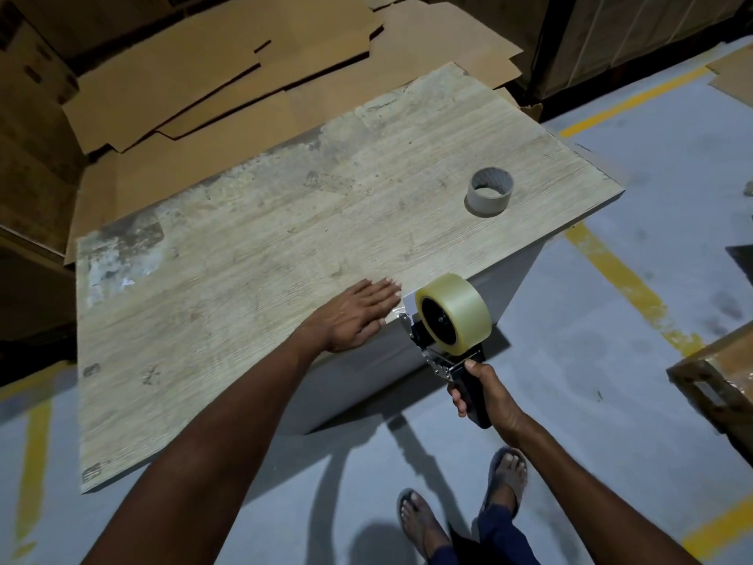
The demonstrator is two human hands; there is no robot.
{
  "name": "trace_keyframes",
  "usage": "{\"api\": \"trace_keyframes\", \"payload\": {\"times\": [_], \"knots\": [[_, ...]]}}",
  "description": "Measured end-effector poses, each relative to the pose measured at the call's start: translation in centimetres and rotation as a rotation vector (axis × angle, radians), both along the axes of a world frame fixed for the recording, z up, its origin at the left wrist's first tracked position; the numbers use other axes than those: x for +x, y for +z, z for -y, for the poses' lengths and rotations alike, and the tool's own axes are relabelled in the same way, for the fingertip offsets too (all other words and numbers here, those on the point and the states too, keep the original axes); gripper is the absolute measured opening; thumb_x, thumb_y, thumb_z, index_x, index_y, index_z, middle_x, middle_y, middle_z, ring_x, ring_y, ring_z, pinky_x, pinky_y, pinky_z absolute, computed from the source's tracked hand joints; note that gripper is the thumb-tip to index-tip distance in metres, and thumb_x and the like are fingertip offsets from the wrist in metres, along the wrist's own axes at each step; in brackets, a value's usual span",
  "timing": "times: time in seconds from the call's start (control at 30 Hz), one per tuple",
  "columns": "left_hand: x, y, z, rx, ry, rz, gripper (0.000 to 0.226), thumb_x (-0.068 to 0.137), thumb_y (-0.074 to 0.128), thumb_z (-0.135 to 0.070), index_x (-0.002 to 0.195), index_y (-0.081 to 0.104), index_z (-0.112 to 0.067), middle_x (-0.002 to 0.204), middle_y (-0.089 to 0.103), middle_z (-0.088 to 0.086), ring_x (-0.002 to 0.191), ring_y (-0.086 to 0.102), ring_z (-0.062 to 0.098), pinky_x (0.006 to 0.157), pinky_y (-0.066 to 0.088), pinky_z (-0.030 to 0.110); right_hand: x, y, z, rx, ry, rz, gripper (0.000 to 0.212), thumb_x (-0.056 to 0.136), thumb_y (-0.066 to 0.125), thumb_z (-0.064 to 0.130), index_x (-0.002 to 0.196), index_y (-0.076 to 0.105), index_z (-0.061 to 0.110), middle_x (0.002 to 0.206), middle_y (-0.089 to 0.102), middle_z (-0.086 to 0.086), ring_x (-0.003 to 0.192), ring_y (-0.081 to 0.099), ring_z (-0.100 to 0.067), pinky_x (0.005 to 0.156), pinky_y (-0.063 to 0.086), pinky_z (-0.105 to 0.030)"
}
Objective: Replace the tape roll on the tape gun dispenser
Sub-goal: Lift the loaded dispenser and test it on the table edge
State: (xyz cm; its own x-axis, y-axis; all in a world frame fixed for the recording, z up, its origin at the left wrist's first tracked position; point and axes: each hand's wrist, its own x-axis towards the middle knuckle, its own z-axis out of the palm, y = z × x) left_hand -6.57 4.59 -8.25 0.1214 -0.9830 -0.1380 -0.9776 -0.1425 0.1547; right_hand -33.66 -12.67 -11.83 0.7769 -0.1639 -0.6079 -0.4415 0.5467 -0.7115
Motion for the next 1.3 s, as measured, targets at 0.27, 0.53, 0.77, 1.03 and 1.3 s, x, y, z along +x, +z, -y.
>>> {"api": "trace_keyframes", "payload": {"times": [0.27,0.53,0.77,1.03,1.3], "knots": [[1.1,0.7,0.5,0.25,-0.068,-0.053,0.113,0.091,0.056,-0.074,0.164,0.001,-0.008,0.169,-0.016,0.006,0.158,-0.014,0.022,0.129,-0.006,0.041,-1.2,1.5,0.1,-0.175,0.136,0.082,0.077,0.079,0.055,0.08,0.094,0.057,0.005,0.081,0.059,-0.012,0.064,0.052,-0.018,0.069,0.047,-0.032],[-0.7,-2.0,-0.8,-0.041,0.024,0.008,0.118,0.086,0.06,-0.077,0.162,0.002,-0.008,0.169,-0.004,0.007,0.159,-0.006,0.019,0.129,-0.007,0.04,-1.4,2.6,0.0,-0.316,0.211,0.032,0.078,0.082,0.041,0.089,0.081,0.059,0.013,0.074,0.06,-0.007,0.067,0.053,-0.021,0.072,0.041,-0.041],[-1.3,-2.5,-0.7,-0.13,0.1,0.01,0.088,0.085,0.072,-0.028,0.159,0.032,-0.002,0.167,0.022,0.018,0.158,0.015,0.03,0.128,0.016,0.055,-0.9,4.8,-0.2,-0.395,0.175,-0.015,0.073,0.09,0.04,0.083,0.083,0.059,0.012,0.071,0.061,-0.005,0.059,0.052,-0.017,0.057,0.044,-0.029],[-1.7,-2.7,-0.7,-0.111,0.119,0.034,0.096,0.08,0.063,-0.023,0.164,0.02,-0.01,0.171,0.009,0.005,0.16,0.006,0.023,0.13,0.006,0.045,-2.5,5.3,-1.0,-0.48,0.029,-0.048,0.079,0.091,0.041,0.08,0.09,0.068,0.005,0.063,0.058,-0.001,0.057,0.047,-0.019,0.052,0.036,-0.031],[-2.0,-2.7,-0.5,-0.111,0.137,0.03,0.098,0.075,0.061,-0.022,0.165,0.023,-0.011,0.172,0.019,0.009,0.16,0.013,0.026,0.13,0.009,0.046,-3.7,3.9,-1.3,-0.569,0.073,-0.015,0.095,0.088,0.031,0.087,0.09,0.06,-0.003,0.063,0.058,-0.002,0.058,0.049,-0.018,0.058,0.04,-0.037]]}}
